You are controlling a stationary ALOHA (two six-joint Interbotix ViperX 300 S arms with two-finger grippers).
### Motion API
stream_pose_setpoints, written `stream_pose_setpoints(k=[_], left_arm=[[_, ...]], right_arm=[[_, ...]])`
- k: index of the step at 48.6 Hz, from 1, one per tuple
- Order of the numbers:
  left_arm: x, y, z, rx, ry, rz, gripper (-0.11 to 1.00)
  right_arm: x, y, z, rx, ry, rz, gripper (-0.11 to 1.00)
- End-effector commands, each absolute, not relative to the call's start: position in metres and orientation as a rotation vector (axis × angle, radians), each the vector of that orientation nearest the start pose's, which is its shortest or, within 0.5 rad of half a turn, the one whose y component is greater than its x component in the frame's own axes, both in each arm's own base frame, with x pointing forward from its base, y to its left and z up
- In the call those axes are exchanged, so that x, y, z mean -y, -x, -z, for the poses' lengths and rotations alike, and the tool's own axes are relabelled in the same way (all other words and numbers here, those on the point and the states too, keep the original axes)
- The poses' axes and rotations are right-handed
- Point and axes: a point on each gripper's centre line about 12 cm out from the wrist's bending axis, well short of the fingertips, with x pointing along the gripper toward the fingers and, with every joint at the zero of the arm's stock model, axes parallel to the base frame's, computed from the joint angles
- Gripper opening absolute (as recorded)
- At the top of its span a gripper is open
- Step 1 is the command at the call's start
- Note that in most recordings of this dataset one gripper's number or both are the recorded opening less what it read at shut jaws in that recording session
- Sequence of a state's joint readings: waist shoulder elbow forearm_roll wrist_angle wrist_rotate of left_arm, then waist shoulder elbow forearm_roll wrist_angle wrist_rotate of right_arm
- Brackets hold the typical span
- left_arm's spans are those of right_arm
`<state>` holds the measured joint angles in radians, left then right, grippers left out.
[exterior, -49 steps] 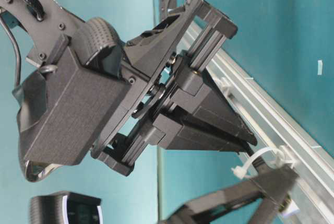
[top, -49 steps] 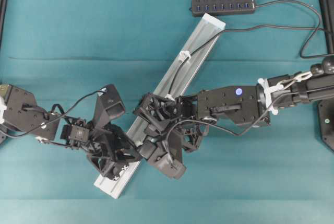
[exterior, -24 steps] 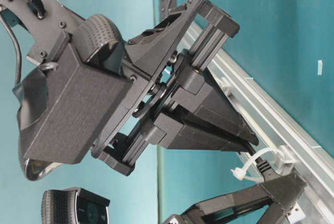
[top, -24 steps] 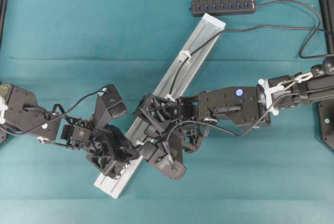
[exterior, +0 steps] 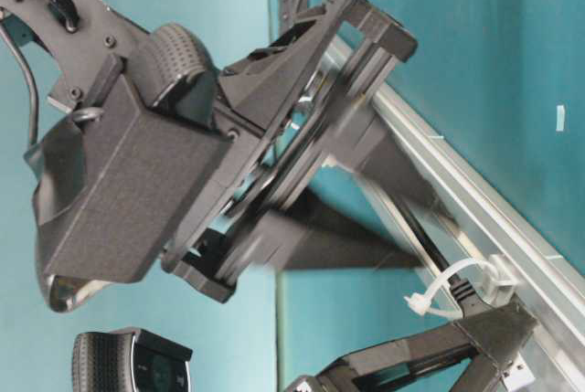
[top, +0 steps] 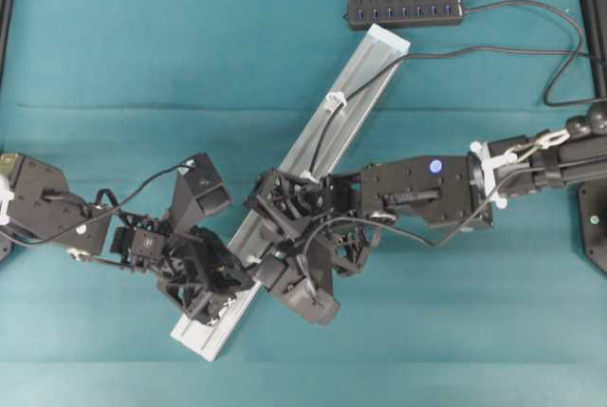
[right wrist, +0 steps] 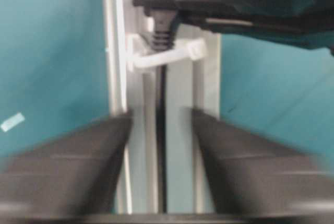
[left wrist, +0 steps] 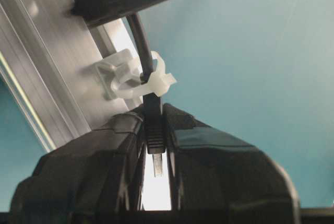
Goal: Pass the USB cable through three rings with both arms.
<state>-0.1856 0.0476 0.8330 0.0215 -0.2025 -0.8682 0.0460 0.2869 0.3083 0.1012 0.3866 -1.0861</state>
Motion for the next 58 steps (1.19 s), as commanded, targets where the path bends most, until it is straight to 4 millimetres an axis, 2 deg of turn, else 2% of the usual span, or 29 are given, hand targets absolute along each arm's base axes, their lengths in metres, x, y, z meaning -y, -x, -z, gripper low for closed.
stream_pose_setpoints(k=[1,3,9,17,27,35,45,58], left_arm=[[0.069,-0.355,-0.127,-0.683,0.75,-0.094,0.11],[0.069,-0.355,-0.128,-0.682,0.751,-0.093,0.11],[0.073,-0.353,-0.132,-0.676,0.748,-0.078,0.11],[0.083,-0.342,-0.136,-0.688,0.747,-0.052,0.11],[0.086,-0.332,-0.143,-0.685,0.821,-0.059,0.11],[0.087,-0.324,-0.142,-0.693,0.843,-0.062,0.11],[0.098,-0.314,-0.142,-0.713,0.847,-0.033,0.11],[0.101,-0.313,-0.148,-0.701,0.853,-0.019,0.11]], right_arm=[[-0.026,-0.458,-0.137,-0.844,0.9,-0.539,0.84],[-0.024,-0.458,-0.137,-0.847,0.89,-0.531,0.88],[-0.017,-0.457,-0.14,-0.858,0.841,-0.496,0.84],[-0.002,-0.454,-0.155,-0.85,0.767,-0.419,0.83],[0.014,-0.443,-0.169,-0.848,0.701,-0.349,0.83],[0.023,-0.431,-0.171,-0.861,0.674,-0.323,0.83],[0.034,-0.42,-0.178,-0.862,0.641,-0.283,0.83],[0.05,-0.41,-0.188,-0.857,0.598,-0.224,0.83]])
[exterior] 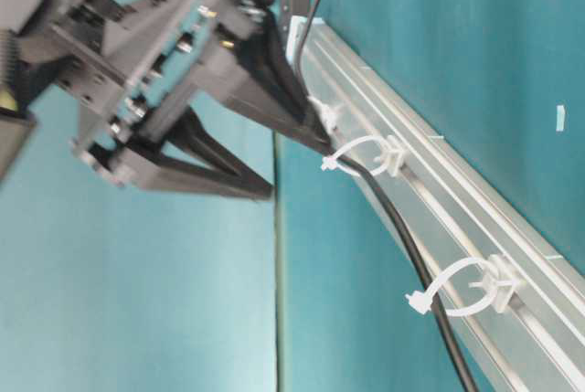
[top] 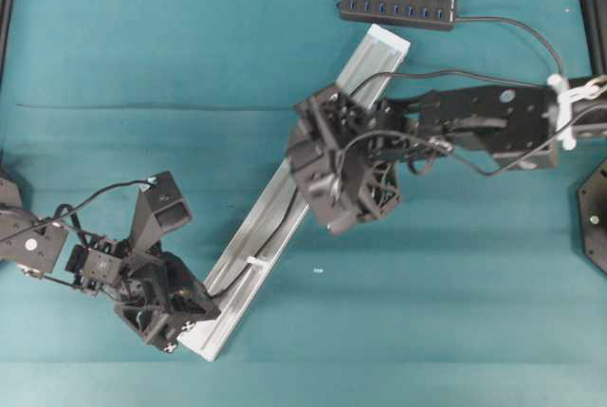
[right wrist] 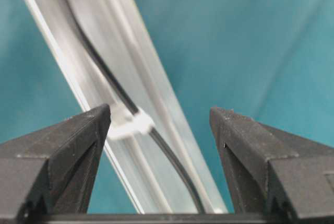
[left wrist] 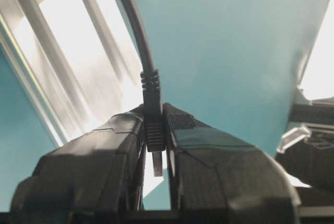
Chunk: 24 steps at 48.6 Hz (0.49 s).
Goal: Pass the USB cable through three rings with both arms.
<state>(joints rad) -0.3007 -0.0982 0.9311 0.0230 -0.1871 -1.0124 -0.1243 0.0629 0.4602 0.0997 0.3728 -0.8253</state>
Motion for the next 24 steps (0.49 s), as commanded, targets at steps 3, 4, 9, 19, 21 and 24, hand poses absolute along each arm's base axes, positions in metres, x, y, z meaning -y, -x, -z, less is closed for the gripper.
stream_pose_setpoints(k=[3,4,9,19,21,24], left_arm=[[0.1013,-0.3127,-0.1485,-0.701,0.85,-0.016,0.11],[0.1013,-0.3128,-0.148,-0.702,0.851,-0.017,0.11],[0.1,-0.3122,-0.1475,-0.706,0.855,-0.025,0.11],[0.0994,-0.3121,-0.147,-0.709,0.854,-0.029,0.11],[0.0999,-0.3133,-0.1486,-0.701,0.852,-0.022,0.11],[0.0997,-0.3144,-0.1501,-0.687,0.857,-0.016,0.1]], right_arm=[[0.0508,-0.4091,-0.1871,-0.859,0.597,-0.222,0.83],[0.0508,-0.409,-0.1877,-0.858,0.597,-0.221,0.83],[0.0508,-0.4092,-0.1872,-0.858,0.596,-0.22,0.83],[0.0508,-0.4089,-0.1867,-0.859,0.595,-0.221,0.83],[0.0508,-0.4089,-0.1867,-0.859,0.595,-0.221,0.83],[0.0508,-0.4089,-0.1867,-0.86,0.594,-0.22,0.83]])
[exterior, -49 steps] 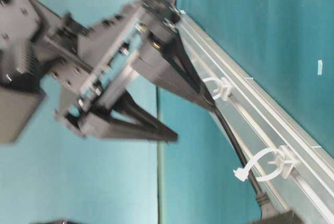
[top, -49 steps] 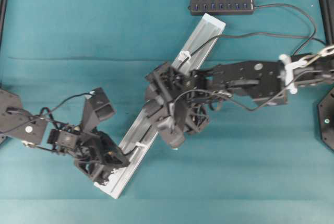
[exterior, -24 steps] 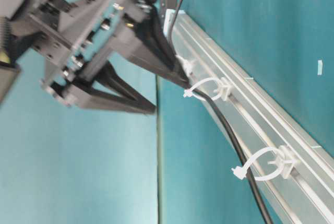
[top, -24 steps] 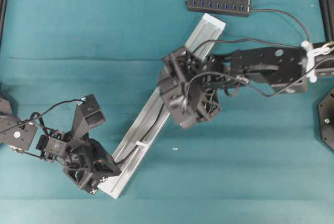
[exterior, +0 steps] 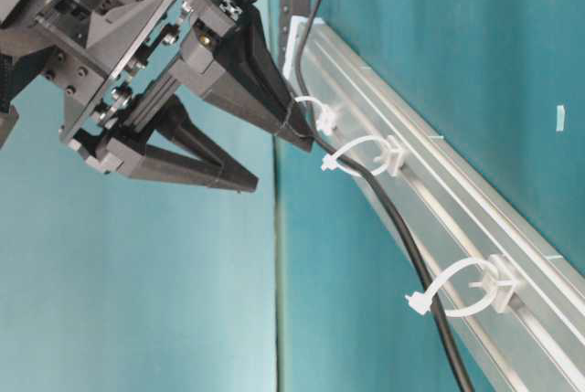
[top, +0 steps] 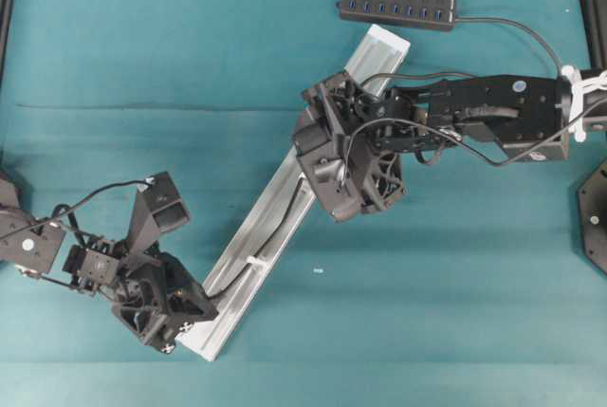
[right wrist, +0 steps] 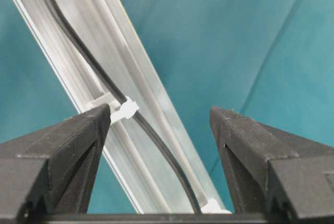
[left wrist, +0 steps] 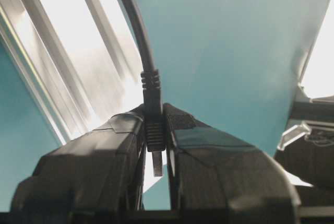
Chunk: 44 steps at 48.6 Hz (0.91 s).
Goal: Pass the USB cable through three rings with both arms.
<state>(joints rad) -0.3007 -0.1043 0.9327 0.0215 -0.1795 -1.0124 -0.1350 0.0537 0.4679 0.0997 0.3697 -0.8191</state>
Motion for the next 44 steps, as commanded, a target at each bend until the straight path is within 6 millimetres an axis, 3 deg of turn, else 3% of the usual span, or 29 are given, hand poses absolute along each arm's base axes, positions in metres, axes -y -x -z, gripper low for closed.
stream_pose_setpoints(k=[1,10,13,21,25,34,44], left_arm=[[0.1,-0.315,-0.15,-0.685,0.857,-0.014,0.1],[0.1,-0.316,-0.152,-0.67,0.862,-0.005,0.14],[0.1,-0.316,-0.152,-0.67,0.862,-0.005,0.28],[0.101,-0.318,-0.154,-0.665,0.847,0.003,0.78],[0.101,-0.318,-0.155,-0.659,0.82,0.016,0.95],[0.102,-0.321,-0.166,-0.627,0.742,0.057,0.92],[0.089,-0.323,-0.213,-0.476,0.682,0.11,0.93]], right_arm=[[0.051,-0.409,-0.187,-0.858,0.594,-0.22,0.83],[0.051,-0.409,-0.187,-0.858,0.594,-0.22,0.83],[0.05,-0.409,-0.187,-0.859,0.595,-0.222,0.83],[0.047,-0.41,-0.188,-0.85,0.598,-0.225,0.83],[0.045,-0.412,-0.188,-0.844,0.601,-0.227,0.83],[0.04,-0.412,-0.19,-0.839,0.589,-0.23,0.83],[0.037,-0.415,-0.213,-0.766,0.461,-0.146,0.83]])
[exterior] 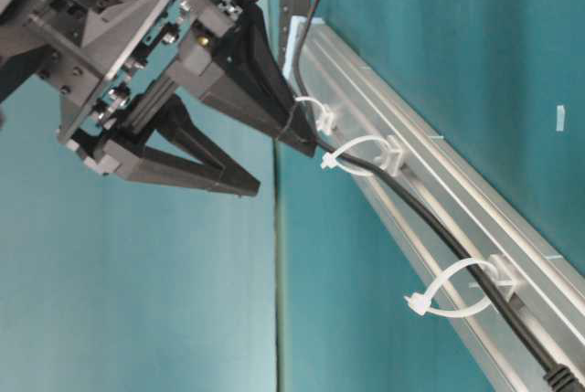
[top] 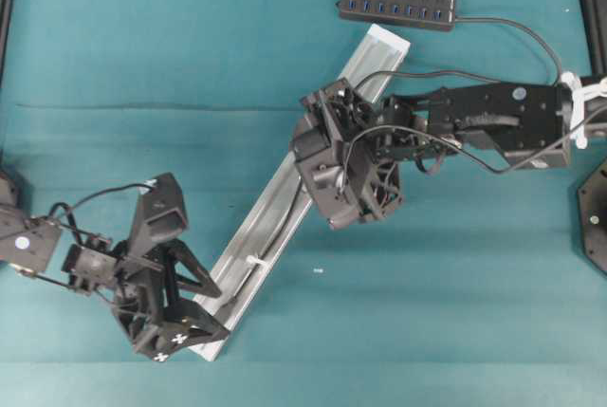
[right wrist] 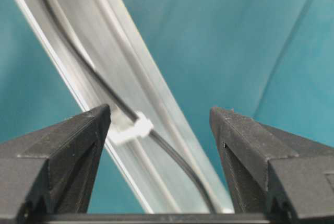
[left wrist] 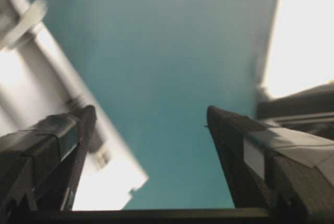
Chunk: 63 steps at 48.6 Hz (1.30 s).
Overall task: Pass the USB cable through three rings with both arms.
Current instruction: 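Release the cable onto the rail and lift both grippers away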
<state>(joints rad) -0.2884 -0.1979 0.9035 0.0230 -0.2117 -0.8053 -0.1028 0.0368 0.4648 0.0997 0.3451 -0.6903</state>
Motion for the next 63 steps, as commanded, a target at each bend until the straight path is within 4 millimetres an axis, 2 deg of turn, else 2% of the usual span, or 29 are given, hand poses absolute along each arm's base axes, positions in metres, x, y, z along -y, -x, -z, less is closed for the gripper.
stream_pose_setpoints(k=[1,6,12,20,26,39,49,63], left_arm=[[0.087,-0.321,-0.219,-0.457,0.67,0.114,0.93],[0.073,-0.314,-0.248,-0.355,0.58,0.132,0.93],[0.057,-0.302,-0.269,-0.28,0.467,0.127,0.92],[0.042,-0.284,-0.273,-0.275,0.36,0.099,0.92],[0.033,-0.268,-0.276,-0.271,0.348,0.074,0.92],[0.017,-0.229,-0.306,-0.153,0.352,0.047,0.92],[0.009,-0.205,-0.32,-0.138,0.343,0.022,0.92],[-0.002,-0.192,-0.326,-0.133,0.249,-0.029,0.92]], right_arm=[[0.037,-0.415,-0.216,-0.754,0.446,-0.135,0.83],[0.038,-0.412,-0.234,-0.683,0.377,-0.08,0.83],[0.038,-0.406,-0.25,-0.616,0.323,-0.04,0.83],[0.041,-0.392,-0.26,-0.562,0.283,-0.003,0.83],[0.046,-0.38,-0.269,-0.529,0.276,0.024,0.83],[0.05,-0.348,-0.294,-0.436,0.28,0.065,0.83],[0.048,-0.326,-0.301,-0.378,0.279,0.083,0.83],[0.047,-0.298,-0.309,-0.301,0.102,0.133,0.82]])
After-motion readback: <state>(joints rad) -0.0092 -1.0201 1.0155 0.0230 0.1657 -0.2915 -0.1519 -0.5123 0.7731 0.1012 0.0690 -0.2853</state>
